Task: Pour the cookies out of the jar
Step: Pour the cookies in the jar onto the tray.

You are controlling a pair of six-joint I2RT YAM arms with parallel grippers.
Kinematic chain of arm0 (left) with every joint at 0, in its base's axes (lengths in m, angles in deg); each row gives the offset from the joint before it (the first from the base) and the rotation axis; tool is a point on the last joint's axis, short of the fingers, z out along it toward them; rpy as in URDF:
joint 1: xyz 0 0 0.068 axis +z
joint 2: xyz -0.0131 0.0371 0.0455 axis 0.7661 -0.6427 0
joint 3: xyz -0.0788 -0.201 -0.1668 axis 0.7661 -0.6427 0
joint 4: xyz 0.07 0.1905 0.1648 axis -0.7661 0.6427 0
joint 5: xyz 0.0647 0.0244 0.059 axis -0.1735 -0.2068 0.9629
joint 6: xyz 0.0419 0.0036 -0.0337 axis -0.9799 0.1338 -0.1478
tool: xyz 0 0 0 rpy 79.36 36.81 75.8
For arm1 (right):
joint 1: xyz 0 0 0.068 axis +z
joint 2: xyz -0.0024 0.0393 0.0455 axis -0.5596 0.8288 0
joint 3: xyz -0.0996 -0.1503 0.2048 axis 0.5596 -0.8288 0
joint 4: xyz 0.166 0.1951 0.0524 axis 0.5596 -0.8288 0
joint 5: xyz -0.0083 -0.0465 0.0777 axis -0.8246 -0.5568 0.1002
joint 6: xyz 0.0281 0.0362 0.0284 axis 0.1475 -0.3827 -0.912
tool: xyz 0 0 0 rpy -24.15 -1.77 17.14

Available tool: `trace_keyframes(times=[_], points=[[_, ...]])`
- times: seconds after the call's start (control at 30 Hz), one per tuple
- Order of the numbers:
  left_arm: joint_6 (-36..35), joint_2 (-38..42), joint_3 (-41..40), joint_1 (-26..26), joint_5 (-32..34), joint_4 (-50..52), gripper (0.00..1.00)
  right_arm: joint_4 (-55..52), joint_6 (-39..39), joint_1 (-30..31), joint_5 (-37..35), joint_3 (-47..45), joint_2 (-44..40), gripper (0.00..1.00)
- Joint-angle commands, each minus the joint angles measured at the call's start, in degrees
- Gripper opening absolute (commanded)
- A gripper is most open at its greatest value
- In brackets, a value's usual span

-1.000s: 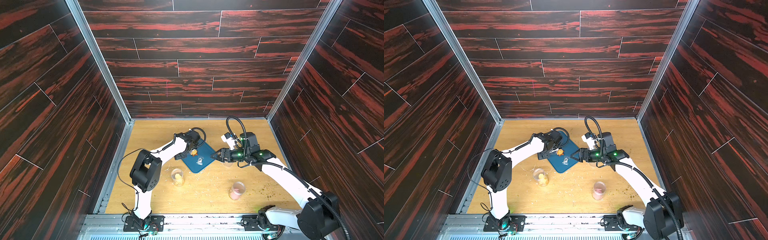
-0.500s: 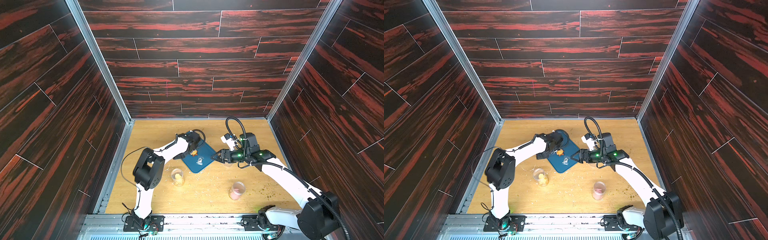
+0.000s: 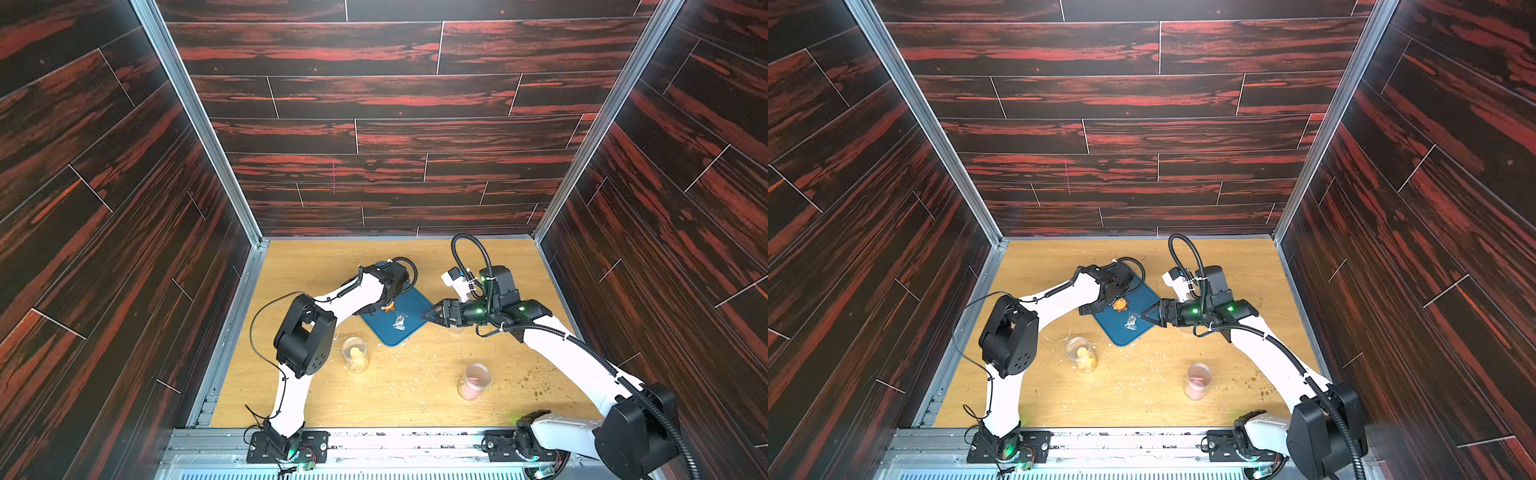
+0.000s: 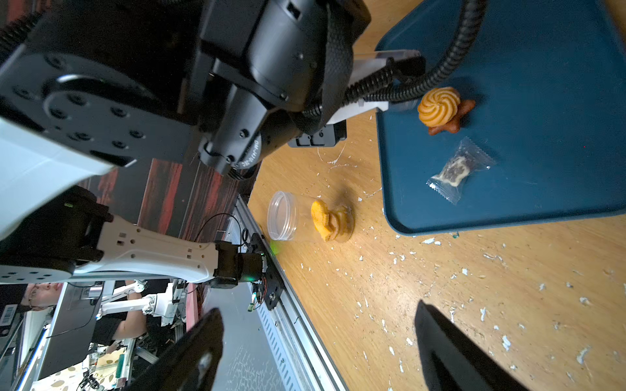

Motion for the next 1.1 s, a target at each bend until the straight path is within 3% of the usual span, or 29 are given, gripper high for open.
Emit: trace_keyframes(times=[0.0, 0.27, 0.47, 0.67, 0.8, 1.07], points=[[2.47, -1.74, 2.54, -2.48, -3.99, 1.75, 0.49, -0.09, 0.0, -0.21, 1.15, 0.14, 1.27, 0.92], [4.04, -2.81, 6.94, -3.87, -4.31, 2.59, 0.49, -0.62, 0.17, -0.19, 0.8, -1.23, -0.31, 0.92], [3.13, -0.74, 0.69, -3.13, -2.26, 3.64, 0.5, -0.4, -0.22, -0.21, 0.33, -2.48, -1.81, 0.92], [1.87, 2.34, 0.73, -2.47, -0.67, 4.25, 0.5, -0.1, -0.53, -0.21, 0.03, -3.39, -2.93, 0.92], [-0.3, 2.66, 1.29, -2.8, 2.07, 5.6, 0.57, -0.22, -0.45, -0.18, 0.06, -3.57, -3.05, 0.92], [4.78, 0.26, 4.02, -3.39, 0.68, 14.56, 0.59, -1.7, 0.25, -0.21, 0.82, -1.82, -2.01, 0.92]])
